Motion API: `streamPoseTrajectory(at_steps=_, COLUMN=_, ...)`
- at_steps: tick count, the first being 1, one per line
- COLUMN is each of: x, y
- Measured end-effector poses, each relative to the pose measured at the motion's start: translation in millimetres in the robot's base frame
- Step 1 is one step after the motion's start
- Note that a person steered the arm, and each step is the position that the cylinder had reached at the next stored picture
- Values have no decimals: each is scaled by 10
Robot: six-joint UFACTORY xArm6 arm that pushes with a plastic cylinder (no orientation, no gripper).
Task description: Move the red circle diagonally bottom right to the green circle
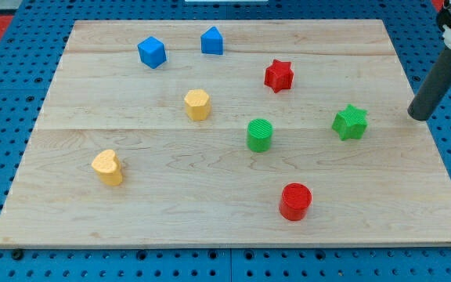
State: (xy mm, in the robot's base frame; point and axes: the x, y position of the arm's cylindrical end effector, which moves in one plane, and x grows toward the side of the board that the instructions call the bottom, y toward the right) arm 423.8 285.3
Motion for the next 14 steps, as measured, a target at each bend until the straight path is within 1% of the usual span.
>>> streamPoseTrajectory(at_steps=2, x=-4, y=1)
streamPoseTrajectory(at_steps=6, x=-167, y=1)
streamPoseTrajectory(at_steps=8, x=-415, y=1)
streamPoseTrajectory(at_steps=9, x=-264, y=1)
streamPoseTrajectory(at_steps=10, x=263, y=99)
streamPoseTrajectory(at_steps=11, x=705, y=203)
streamPoseTrajectory(at_steps=12, x=1218, y=-148)
streamPoseTrajectory(at_steps=13, x=1872, y=-363)
streamPoseTrajectory(at_steps=14, x=1949, y=-1157)
